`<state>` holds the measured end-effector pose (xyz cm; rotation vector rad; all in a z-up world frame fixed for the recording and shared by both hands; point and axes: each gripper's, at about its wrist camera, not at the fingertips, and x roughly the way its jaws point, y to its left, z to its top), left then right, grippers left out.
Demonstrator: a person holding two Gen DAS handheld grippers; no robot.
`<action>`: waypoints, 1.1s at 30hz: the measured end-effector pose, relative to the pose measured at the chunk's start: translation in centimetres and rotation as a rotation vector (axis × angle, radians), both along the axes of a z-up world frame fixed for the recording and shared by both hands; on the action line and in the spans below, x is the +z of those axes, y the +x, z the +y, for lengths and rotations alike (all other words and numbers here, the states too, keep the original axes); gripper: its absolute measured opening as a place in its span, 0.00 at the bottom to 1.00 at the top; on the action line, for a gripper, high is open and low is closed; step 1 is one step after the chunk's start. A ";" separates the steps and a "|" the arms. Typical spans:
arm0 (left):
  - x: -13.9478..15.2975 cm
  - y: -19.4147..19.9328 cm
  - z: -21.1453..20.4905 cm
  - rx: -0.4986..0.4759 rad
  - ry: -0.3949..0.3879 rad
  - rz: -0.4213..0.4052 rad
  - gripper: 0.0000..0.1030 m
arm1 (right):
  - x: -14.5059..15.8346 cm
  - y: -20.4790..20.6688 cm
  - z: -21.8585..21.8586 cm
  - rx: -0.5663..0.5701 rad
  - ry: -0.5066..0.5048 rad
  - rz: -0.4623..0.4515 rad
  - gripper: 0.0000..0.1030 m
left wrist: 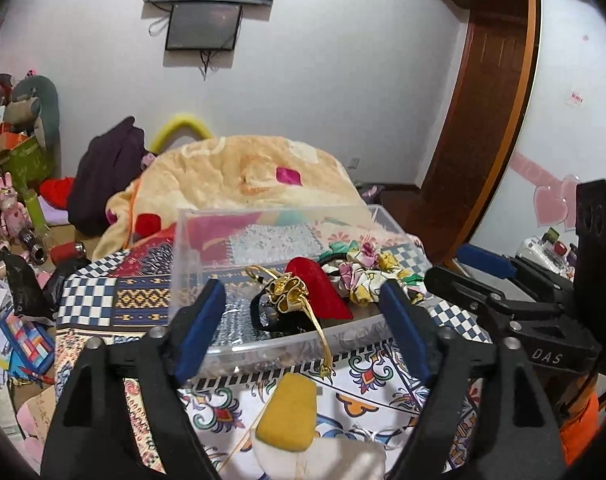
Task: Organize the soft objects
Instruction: 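Lower the red pouch into the box with the left gripper while the right gripper releases the scrunchie there, then grasp the yellow sponge with the left gripper while the right gripper grasps the white cloth bag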
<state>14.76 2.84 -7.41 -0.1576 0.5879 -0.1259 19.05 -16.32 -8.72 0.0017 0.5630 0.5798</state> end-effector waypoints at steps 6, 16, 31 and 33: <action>-0.5 -1.8 0.8 0.003 0.006 0.028 0.88 | -0.4 -1.8 0.0 0.038 0.003 -0.002 0.74; -6.8 -2.4 0.0 -0.028 0.016 0.190 0.81 | -2.8 -3.2 0.2 0.061 -0.040 0.037 0.74; -7.9 -3.7 0.6 -0.039 -0.028 0.205 0.35 | -5.7 -5.5 2.7 0.149 -0.064 0.141 0.74; -7.4 -4.8 1.1 -0.026 -0.031 0.194 0.35 | -5.8 -5.9 3.5 0.171 -0.075 0.143 0.74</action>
